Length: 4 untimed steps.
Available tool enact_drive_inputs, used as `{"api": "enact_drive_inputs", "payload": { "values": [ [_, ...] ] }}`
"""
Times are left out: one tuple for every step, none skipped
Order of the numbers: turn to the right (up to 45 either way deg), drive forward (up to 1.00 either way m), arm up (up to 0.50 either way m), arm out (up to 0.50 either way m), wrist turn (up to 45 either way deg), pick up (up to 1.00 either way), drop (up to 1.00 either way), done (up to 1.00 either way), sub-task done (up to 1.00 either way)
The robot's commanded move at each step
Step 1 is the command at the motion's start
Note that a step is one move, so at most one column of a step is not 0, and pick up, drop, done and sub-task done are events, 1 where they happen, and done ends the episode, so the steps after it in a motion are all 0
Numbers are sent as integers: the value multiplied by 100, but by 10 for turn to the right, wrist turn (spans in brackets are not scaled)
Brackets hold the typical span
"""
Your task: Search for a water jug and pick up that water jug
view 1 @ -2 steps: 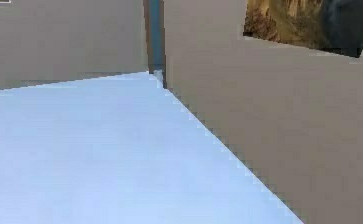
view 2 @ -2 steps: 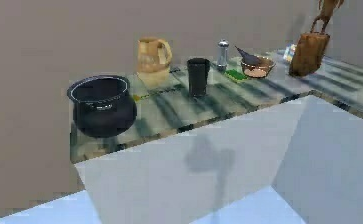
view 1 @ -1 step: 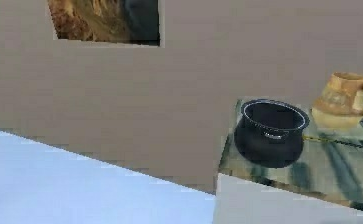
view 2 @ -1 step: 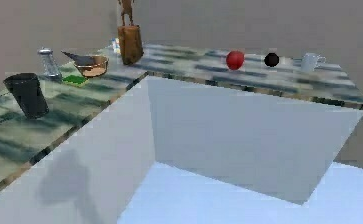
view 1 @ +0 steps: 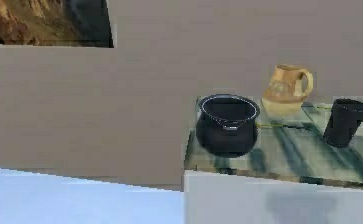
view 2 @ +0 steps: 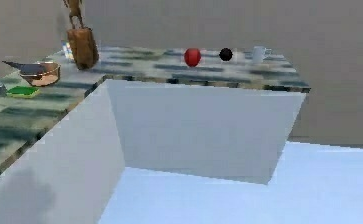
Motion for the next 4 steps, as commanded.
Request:
{"api": "enact_drive_inputs", "payload": {
  "values": [
    [0, 30, 0, 0, 0, 0, 0, 0, 0],
    [-450, 0, 0, 0, 0, 0, 0, 0, 0],
    [0, 0, 50, 0, 0, 0, 0, 0, 0],
    [0, 0, 38, 0, 0, 0, 0, 0, 0]
  ]
}}
